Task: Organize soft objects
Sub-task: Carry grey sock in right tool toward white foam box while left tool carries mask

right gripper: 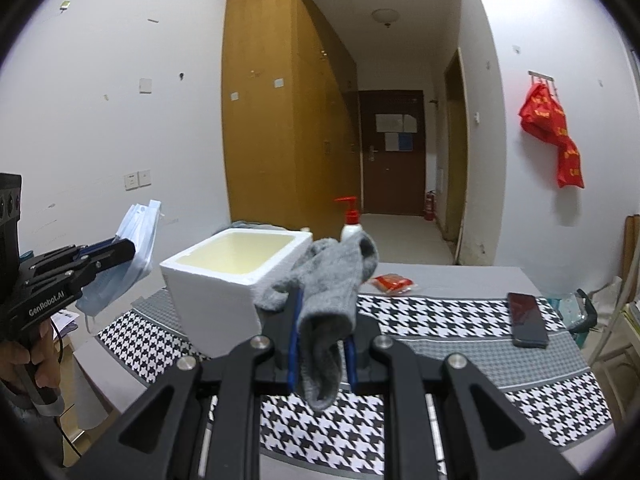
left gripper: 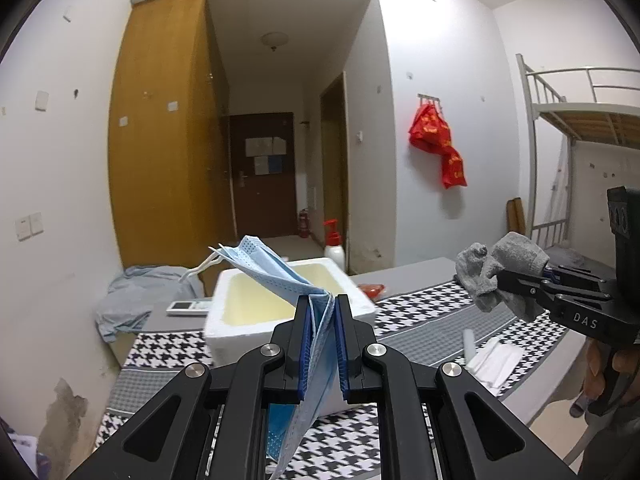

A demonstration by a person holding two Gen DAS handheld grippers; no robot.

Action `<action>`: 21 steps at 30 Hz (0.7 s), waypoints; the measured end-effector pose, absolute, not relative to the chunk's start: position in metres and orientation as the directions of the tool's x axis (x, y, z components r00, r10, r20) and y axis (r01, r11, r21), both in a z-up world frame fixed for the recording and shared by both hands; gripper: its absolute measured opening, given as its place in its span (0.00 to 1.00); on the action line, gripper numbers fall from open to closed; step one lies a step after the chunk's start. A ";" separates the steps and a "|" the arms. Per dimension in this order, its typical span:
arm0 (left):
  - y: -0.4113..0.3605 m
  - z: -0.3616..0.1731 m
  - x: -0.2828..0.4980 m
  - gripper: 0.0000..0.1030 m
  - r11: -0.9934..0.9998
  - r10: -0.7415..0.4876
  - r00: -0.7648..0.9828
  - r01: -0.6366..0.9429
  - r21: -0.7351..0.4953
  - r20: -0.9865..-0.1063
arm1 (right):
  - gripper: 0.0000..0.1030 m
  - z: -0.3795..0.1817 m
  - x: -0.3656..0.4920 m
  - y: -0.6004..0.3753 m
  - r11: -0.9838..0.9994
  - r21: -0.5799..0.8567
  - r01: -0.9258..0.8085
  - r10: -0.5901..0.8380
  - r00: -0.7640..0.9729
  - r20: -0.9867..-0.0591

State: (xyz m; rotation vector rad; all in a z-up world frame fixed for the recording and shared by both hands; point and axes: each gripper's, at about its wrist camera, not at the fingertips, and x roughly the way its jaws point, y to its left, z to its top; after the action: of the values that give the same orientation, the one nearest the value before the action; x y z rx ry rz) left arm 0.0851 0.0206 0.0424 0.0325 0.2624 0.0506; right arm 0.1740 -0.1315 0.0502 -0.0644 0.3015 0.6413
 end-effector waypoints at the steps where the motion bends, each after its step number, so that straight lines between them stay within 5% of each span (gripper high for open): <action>1: 0.023 0.042 0.085 0.12 0.998 0.064 0.963 -0.056 0.039 -0.263 | 0.21 0.050 0.174 -0.129 0.795 0.032 -0.605 0.586 0.754 -0.296; 21: 0.063 0.039 0.069 0.12 0.980 0.198 0.941 -0.200 0.020 -0.275 | 0.21 0.049 0.179 -0.075 0.705 0.014 -0.709 0.676 0.665 -0.318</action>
State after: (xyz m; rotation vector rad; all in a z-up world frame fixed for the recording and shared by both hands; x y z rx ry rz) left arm 0.0687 0.0629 0.0395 -0.0079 0.2802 0.2029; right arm 0.1793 -0.0753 0.0487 -0.1143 0.3122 0.7837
